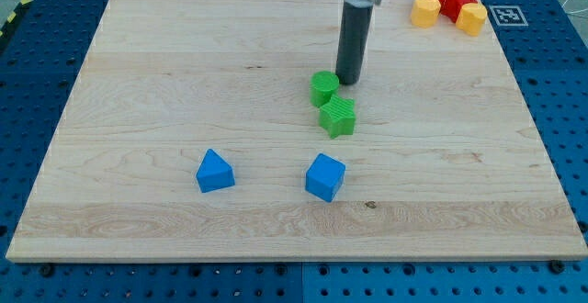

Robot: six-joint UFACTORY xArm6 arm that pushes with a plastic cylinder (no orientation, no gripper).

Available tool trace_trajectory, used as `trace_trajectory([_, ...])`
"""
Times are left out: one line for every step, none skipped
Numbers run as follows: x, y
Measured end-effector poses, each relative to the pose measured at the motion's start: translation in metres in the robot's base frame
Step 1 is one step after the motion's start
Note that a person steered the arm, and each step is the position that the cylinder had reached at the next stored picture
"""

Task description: Push the blue triangle closer to the green circle

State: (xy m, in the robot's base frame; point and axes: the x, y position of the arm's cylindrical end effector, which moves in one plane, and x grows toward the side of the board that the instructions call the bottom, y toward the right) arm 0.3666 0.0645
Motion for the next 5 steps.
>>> trace_trajectory([-0.050,-0.028])
trace_trajectory([-0.049,-0.089])
trace_trajectory([-0.026,-0.155])
trace_trajectory([0.018,-0.200])
trace_trajectory([0.095,-0.215])
